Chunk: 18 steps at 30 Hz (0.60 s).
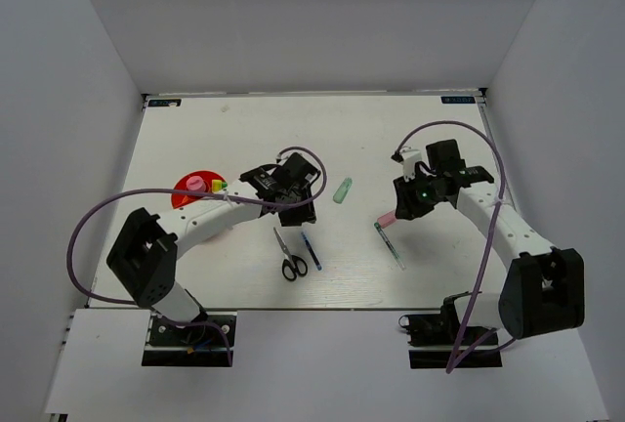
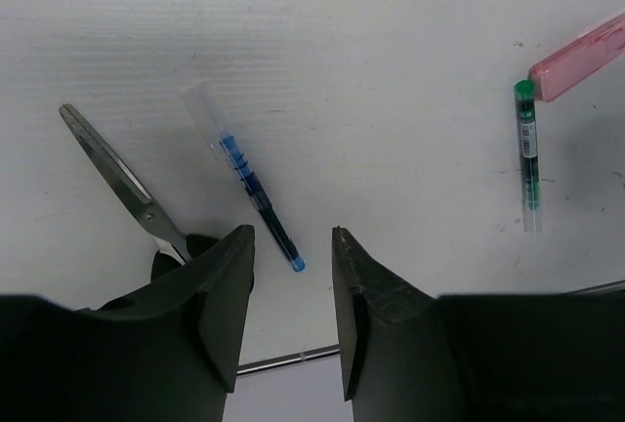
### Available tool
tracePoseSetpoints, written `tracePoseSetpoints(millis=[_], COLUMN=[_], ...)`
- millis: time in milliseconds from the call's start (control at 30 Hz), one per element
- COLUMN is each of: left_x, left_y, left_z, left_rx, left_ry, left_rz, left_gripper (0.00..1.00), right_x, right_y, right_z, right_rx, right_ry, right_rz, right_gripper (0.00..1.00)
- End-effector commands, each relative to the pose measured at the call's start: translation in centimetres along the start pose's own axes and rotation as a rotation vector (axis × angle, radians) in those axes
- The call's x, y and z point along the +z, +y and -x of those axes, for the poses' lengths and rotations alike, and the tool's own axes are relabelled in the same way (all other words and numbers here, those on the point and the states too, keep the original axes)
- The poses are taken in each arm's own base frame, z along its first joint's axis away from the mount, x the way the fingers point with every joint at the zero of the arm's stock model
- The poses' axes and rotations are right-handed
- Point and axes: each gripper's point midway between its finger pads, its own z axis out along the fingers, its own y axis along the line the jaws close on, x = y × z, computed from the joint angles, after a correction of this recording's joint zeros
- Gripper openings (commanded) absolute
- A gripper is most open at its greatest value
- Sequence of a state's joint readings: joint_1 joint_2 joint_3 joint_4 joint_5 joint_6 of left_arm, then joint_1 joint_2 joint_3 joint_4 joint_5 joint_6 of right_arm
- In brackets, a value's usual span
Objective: Sort the stationery into containers
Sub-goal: Pick up the pen from the center of the board.
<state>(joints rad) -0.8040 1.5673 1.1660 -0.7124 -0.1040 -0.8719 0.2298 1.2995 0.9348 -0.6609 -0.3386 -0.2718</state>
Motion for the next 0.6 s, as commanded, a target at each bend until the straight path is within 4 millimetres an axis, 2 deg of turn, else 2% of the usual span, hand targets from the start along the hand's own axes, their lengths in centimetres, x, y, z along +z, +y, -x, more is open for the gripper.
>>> tracePoseSetpoints(millis=[0,133,300,567], left_x=[-0.2,0.8,2.2,4.4], left_y=[0.3,0.9,2.2,1.5], left_z=[-0.7,-1.1,-1.0,-0.5], left_rx=[-0.048,-0.116,-0.248,-0.338], left_ry=[0.038,0.054,0.052,0.048], left_rz=[0.005,0.045,0.176,0.228], left_gripper=[0.49,0.49,0.49,0.48], right_x=[0.4,0.7,0.8,0.2], right_y=[0.6,0.8,1.0,1.2], right_z=[-0.3,-0.4,-0.7,-0.5], right_rx=[-0.05,-0.063,-0.072,-0.09], right_ry=[0.035,0.044,0.045,0.01], right_rz=[0.016,0.007,0.003,-0.002], right_gripper=[0.32,0.34,0.34,0.35])
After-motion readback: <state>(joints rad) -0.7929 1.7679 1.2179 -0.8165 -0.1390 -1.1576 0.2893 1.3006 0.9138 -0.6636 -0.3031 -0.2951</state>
